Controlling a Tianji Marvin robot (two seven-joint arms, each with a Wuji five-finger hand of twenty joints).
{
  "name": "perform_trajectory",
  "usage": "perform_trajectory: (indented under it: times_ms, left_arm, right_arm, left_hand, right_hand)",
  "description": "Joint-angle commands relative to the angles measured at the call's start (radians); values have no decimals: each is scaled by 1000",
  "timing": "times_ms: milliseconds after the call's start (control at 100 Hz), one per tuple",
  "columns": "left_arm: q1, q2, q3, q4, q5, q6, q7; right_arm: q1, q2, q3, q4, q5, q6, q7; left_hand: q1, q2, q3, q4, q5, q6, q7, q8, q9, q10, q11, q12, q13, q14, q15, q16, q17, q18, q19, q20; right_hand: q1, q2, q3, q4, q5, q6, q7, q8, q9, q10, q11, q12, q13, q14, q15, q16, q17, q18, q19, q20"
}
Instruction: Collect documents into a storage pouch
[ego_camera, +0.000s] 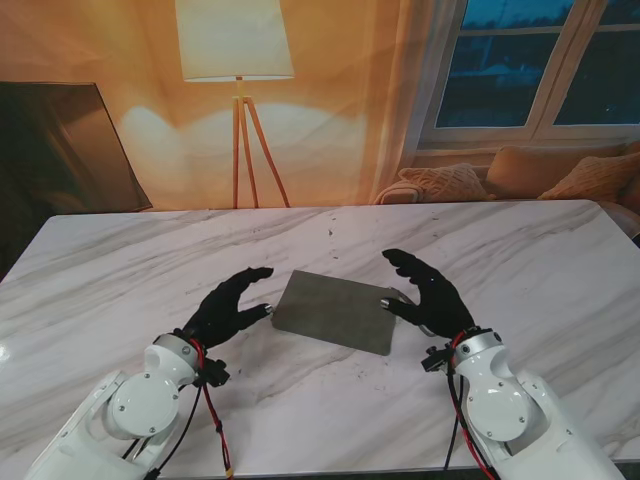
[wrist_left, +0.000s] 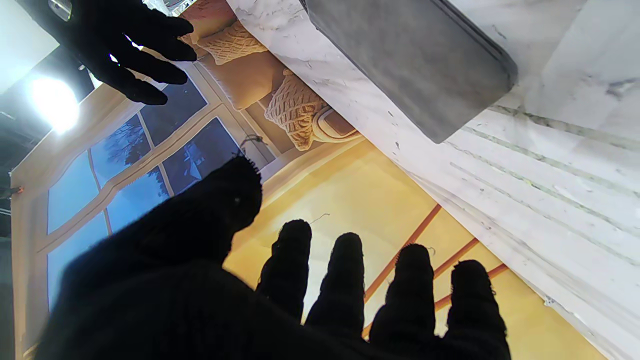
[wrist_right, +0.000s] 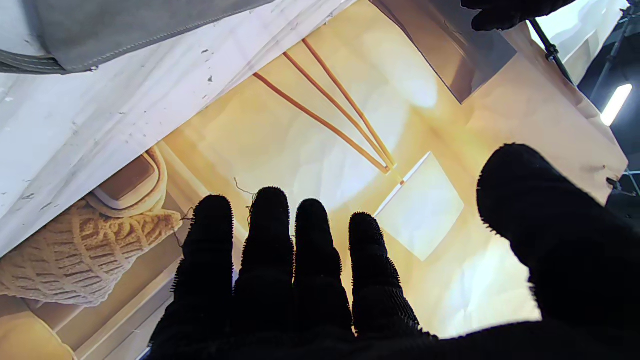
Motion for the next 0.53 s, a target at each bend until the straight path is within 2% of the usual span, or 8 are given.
perform_trajectory:
  times_ms: [0, 230, 520]
  left_arm:
    - [11, 3, -6, -14, 8, -14, -9]
    - [23, 1, -8, -21, 11, -35, 5]
    - [24, 2, -10, -26, 4, -30, -2]
  right_arm:
    - [-1, -7, -4, -2, -7, -11, 2]
    - [-6, -8, -7, -1, -17, -31, -13]
    - [-11, -7, -7, -9, -9, -21, -1]
  left_hand:
    - [-10, -19, 11, 25, -14, -14, -20, -4, 28, -33, -26, -36, 25, -22, -14, -21, 0, -7, -14, 12]
    - [-13, -22, 3, 12, -11, -14, -24, -8, 26, -28, -31, -54, 28, -23, -13, -32, 7, -3, -15, 9]
    - [-8, -21, -4, 5, -13, -13, -30, -12, 24, -34, -39, -69, 24, -23, -15, -43, 6, -2, -15, 7]
  right_hand:
    - [-42, 19, -14, 48, 26, 6, 16, 1, 12, 2, 3, -6, 11, -20, 18, 4, 3, -55, -11, -16]
    - [-47, 30, -19, 49, 23, 1, 38, -6, 17, -2, 9, -14, 13, -20, 26, 2, -6, -52, 18, -27]
    - [-49, 33, -26, 50, 18, 2, 46, -17, 14, -3, 7, -19, 5, -19, 24, -2, -14, -39, 35, -38]
